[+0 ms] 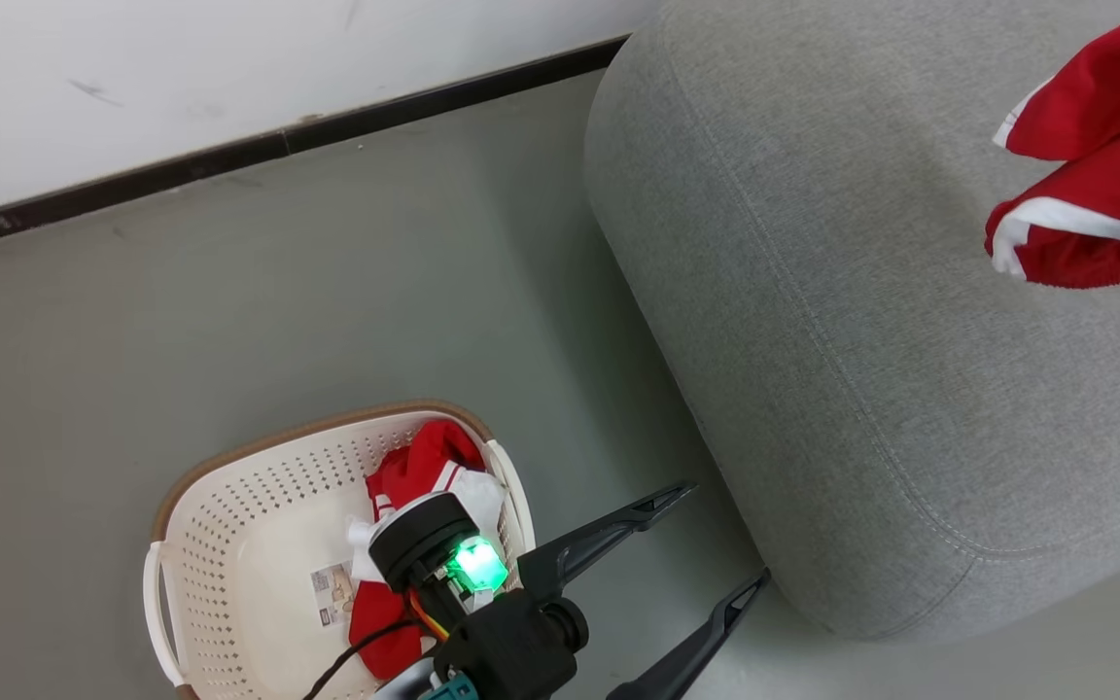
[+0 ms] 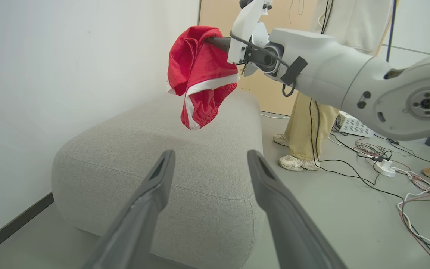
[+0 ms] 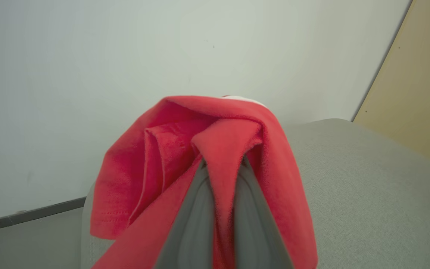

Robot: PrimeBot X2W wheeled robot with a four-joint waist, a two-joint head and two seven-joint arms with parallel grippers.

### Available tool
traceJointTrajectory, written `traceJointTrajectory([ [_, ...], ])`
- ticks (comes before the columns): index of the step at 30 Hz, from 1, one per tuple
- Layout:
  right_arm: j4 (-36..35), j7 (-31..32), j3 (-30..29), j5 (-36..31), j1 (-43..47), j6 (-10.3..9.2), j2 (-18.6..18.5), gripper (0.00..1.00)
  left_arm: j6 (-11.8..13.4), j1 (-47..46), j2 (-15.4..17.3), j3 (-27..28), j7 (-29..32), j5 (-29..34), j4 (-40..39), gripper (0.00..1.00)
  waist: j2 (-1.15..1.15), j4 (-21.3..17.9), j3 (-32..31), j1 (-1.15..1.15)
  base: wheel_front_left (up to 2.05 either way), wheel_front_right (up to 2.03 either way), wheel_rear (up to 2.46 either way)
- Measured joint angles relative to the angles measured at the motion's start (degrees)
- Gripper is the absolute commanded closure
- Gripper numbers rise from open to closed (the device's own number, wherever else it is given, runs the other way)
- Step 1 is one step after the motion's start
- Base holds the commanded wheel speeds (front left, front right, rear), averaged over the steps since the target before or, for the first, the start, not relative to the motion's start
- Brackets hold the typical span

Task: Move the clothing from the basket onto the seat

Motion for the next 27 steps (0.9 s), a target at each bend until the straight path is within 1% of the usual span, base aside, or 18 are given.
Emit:
traceJointTrajectory([
  [18,10.90,-1.26,-3.78,-2.18,-3.88,0.00,-0.02,1.00,0.03,-2.21,0.91,-0.14,2.96,1.15,-1.96,0.00,0.00,2.43,5.05,0.00,0.00,0.00,0.00],
  [27,14.30,-1.97,-5.60,-2.99,-6.27,0.00,0.00,1.00,0.03,-3.55,1.21,-0.10,3.98,1.75,-3.07,0.00,0.00,3.48,7.48,0.00,0.00,0.00,0.00],
])
